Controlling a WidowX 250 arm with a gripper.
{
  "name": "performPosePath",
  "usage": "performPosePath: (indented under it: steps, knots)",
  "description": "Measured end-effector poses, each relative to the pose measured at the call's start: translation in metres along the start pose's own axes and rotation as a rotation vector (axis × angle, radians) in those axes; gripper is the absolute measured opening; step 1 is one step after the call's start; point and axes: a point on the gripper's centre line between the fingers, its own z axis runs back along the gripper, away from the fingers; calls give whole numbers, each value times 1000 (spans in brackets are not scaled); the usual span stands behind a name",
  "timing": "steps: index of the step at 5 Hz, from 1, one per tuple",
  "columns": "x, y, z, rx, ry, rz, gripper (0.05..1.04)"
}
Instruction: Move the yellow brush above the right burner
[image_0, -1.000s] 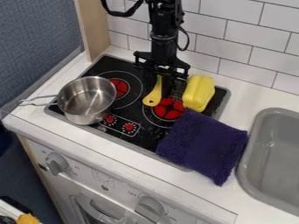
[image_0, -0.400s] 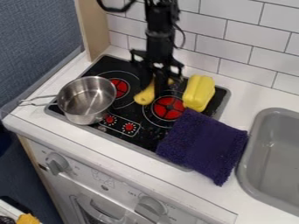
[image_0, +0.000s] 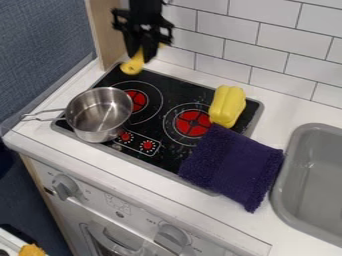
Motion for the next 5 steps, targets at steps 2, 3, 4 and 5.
performPosePath:
  steps: [2,3,4,5]
  knots:
    - [3,24,-26,2,36,-12,340]
    - [5,22,-37,6,30,-16,384]
    - [3,18,-47,28,33,-28,685]
    - [4,14,-47,33,29,-45,972]
